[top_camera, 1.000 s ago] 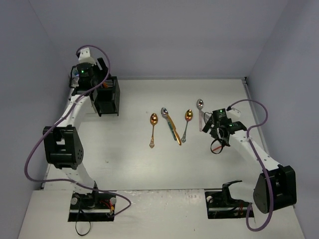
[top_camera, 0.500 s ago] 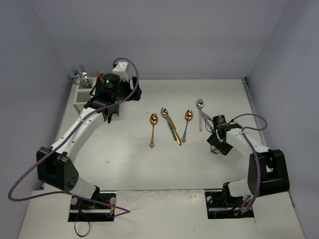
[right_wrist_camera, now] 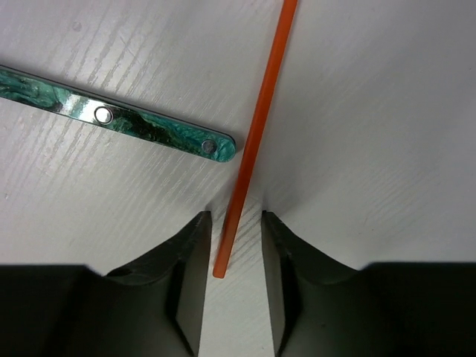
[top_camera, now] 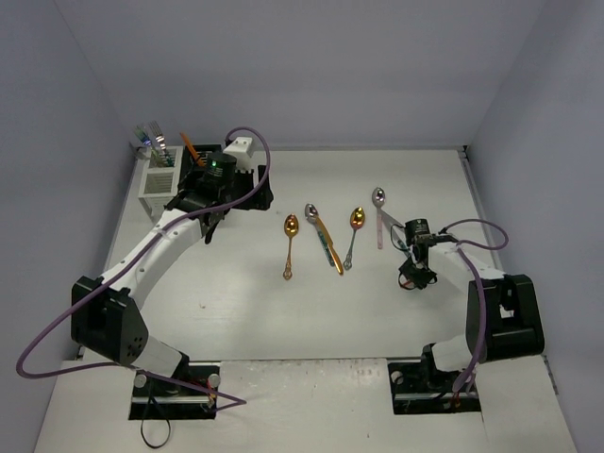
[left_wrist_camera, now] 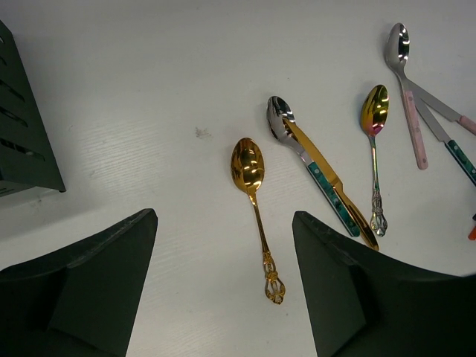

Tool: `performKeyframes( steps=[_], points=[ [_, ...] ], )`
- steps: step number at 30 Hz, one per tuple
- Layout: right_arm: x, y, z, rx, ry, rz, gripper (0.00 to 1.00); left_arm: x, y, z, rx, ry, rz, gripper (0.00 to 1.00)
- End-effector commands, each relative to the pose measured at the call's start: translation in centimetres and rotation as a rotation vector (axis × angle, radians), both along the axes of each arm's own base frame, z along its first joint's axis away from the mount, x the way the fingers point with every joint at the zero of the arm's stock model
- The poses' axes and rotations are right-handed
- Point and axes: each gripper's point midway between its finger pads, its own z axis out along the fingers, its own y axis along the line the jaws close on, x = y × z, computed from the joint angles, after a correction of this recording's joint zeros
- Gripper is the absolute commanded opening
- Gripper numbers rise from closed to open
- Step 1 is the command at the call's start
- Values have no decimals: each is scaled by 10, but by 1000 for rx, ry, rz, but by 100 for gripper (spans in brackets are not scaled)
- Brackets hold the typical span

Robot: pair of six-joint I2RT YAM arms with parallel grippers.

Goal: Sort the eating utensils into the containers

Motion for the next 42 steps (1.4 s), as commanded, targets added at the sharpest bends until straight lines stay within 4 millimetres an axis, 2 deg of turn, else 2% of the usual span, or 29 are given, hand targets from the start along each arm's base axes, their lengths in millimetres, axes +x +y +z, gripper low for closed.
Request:
performKeyframes(
  steps=[1,4,6,9,13,16,18,24,27,29,33,36,42],
  points=[
    [-22,-12,-15,-30,67,-68,22,1,-6,51,-61,-118,-18,71],
    [-30,-15,-18,-20,72,-99,6,1,-6,52,-54,-118,-20,71],
    [-34,-16,-18,-14,64,-117,0,1,-6,52,-54,-117,-23,71],
    [-36,-19,-12,-12,33,-141,0,1,-10,53,-64,-114,-32,71],
    [-31,-27,7,-35,-26,-174,0,-1,-19,58,-85,-115,-59,71],
    [-24,-35,32,-68,-88,-189,0,-3,-30,63,-112,-112,-89,71],
    [-11,-36,55,-71,-165,-183,0,-3,-37,69,-131,-113,-103,71],
    [28,-19,126,-49,-365,-26,0,-6,-67,92,-230,-104,-178,77],
    [54,11,170,-66,-497,170,0,-9,-83,107,-290,-111,-219,83],
    [63,54,201,-36,-616,368,0,-12,-97,119,-359,-112,-254,87],
    [72,118,252,58,-869,717,0,-19,-121,143,-464,-146,-318,91],
    [59,158,273,122,-965,927,0,-22,-134,158,-519,-174,-350,91],
    [44,202,300,155,-1051,1200,0,-27,-156,172,-571,-209,-391,91]
  ],
)
